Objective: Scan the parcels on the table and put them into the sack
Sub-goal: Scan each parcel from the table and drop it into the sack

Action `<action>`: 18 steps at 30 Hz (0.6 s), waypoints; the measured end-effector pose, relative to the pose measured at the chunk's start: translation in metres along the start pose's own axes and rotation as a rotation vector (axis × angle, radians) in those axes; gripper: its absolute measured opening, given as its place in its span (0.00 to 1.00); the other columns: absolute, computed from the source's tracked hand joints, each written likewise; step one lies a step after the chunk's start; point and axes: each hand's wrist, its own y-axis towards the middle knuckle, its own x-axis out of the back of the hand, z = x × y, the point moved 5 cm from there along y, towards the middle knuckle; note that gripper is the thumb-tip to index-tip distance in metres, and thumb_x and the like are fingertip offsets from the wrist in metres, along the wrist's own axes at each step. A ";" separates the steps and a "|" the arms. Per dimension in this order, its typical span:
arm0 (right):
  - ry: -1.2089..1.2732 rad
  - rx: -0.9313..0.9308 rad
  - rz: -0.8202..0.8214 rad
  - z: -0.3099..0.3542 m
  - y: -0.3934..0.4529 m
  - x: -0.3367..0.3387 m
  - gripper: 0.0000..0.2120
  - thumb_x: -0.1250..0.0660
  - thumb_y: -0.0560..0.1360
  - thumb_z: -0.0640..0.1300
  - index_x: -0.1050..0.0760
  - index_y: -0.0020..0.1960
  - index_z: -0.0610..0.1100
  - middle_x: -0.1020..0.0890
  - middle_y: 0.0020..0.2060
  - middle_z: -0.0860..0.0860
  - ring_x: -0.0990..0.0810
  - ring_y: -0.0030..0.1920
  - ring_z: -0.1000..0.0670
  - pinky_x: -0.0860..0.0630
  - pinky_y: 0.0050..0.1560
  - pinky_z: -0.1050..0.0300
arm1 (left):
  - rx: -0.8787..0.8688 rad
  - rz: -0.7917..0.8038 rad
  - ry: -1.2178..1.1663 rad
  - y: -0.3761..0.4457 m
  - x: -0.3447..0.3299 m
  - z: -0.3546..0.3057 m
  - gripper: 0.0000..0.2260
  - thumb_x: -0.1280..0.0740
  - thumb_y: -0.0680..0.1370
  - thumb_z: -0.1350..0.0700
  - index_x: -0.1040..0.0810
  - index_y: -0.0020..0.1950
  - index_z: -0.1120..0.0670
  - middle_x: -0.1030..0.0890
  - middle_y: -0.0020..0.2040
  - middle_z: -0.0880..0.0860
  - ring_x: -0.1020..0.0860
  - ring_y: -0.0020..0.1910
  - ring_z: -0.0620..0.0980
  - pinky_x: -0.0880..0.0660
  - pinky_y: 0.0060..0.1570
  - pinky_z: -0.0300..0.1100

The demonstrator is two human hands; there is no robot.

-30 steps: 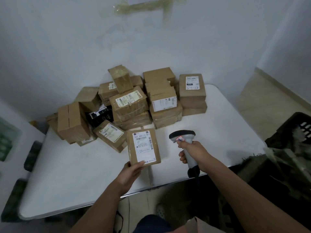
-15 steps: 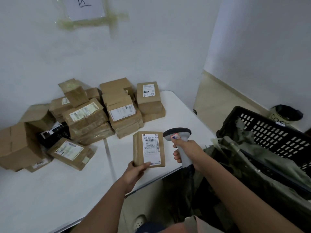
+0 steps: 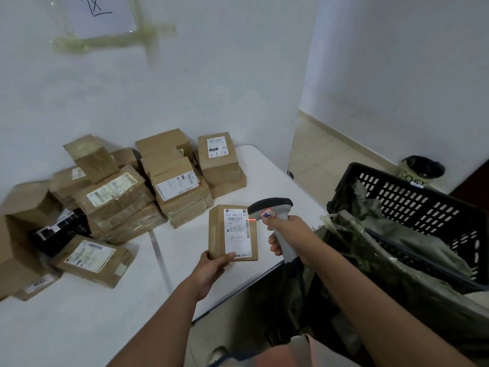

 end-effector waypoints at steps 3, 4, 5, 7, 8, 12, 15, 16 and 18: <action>-0.024 -0.003 -0.022 0.000 0.002 -0.001 0.13 0.32 0.78 0.50 0.26 0.46 0.39 0.21 0.29 0.45 0.23 0.27 0.49 0.25 0.29 0.59 | 0.002 0.008 0.016 0.002 0.001 -0.001 0.41 0.20 0.67 0.51 0.39 0.74 0.54 0.25 0.65 0.53 0.24 0.62 0.53 0.28 0.68 0.49; -0.011 -0.002 -0.025 -0.001 0.002 -0.001 0.13 0.32 0.78 0.50 0.26 0.46 0.39 0.21 0.29 0.45 0.23 0.26 0.49 0.25 0.29 0.59 | 0.003 0.012 0.020 0.003 0.002 -0.001 0.42 0.20 0.67 0.50 0.39 0.74 0.54 0.25 0.65 0.53 0.24 0.62 0.53 0.28 0.68 0.49; 0.006 0.000 -0.025 -0.001 0.002 -0.002 0.13 0.32 0.78 0.49 0.26 0.46 0.38 0.21 0.29 0.45 0.23 0.26 0.49 0.26 0.29 0.59 | 0.002 0.016 0.022 0.003 0.002 -0.001 0.42 0.20 0.67 0.50 0.39 0.74 0.54 0.25 0.65 0.53 0.24 0.62 0.53 0.29 0.69 0.50; 0.023 0.001 -0.029 -0.002 0.002 -0.002 0.13 0.32 0.78 0.48 0.26 0.46 0.38 0.21 0.28 0.45 0.24 0.26 0.49 0.26 0.28 0.59 | 0.000 0.020 0.022 0.003 0.003 -0.003 0.42 0.21 0.67 0.50 0.40 0.75 0.53 0.25 0.65 0.53 0.24 0.62 0.53 0.29 0.69 0.50; 0.024 0.001 -0.032 -0.002 0.002 -0.002 0.12 0.32 0.78 0.48 0.26 0.46 0.38 0.21 0.28 0.45 0.24 0.26 0.49 0.26 0.28 0.59 | -0.001 0.021 0.021 0.003 0.003 -0.003 0.42 0.20 0.67 0.50 0.40 0.75 0.53 0.25 0.65 0.53 0.24 0.62 0.53 0.29 0.69 0.50; 0.033 0.001 -0.040 -0.003 0.002 0.000 0.12 0.32 0.78 0.48 0.26 0.47 0.38 0.21 0.29 0.45 0.24 0.26 0.49 0.26 0.28 0.59 | -0.016 0.030 0.040 0.001 0.002 -0.004 0.48 0.19 0.61 0.46 0.39 0.74 0.53 0.25 0.65 0.53 0.24 0.62 0.53 0.29 0.69 0.51; 0.059 -0.010 -0.026 -0.004 0.002 0.001 0.12 0.32 0.78 0.48 0.26 0.48 0.38 0.21 0.30 0.44 0.24 0.26 0.49 0.25 0.28 0.59 | -0.021 0.040 0.050 -0.001 0.001 -0.004 0.49 0.19 0.60 0.45 0.40 0.74 0.52 0.26 0.65 0.53 0.24 0.62 0.53 0.29 0.69 0.50; 0.068 -0.016 -0.021 -0.005 0.001 0.002 0.12 0.32 0.78 0.48 0.26 0.48 0.38 0.21 0.30 0.44 0.24 0.26 0.49 0.25 0.28 0.59 | -0.021 0.045 0.049 -0.001 0.001 -0.004 0.49 0.19 0.60 0.45 0.40 0.74 0.52 0.26 0.65 0.53 0.24 0.62 0.53 0.29 0.69 0.50; 0.082 -0.027 -0.015 -0.006 0.002 0.004 0.12 0.32 0.78 0.48 0.26 0.48 0.38 0.22 0.29 0.44 0.24 0.27 0.49 0.26 0.28 0.59 | -0.025 0.052 0.044 -0.001 -0.001 -0.004 0.49 0.19 0.60 0.46 0.40 0.74 0.52 0.26 0.65 0.53 0.24 0.63 0.53 0.29 0.69 0.51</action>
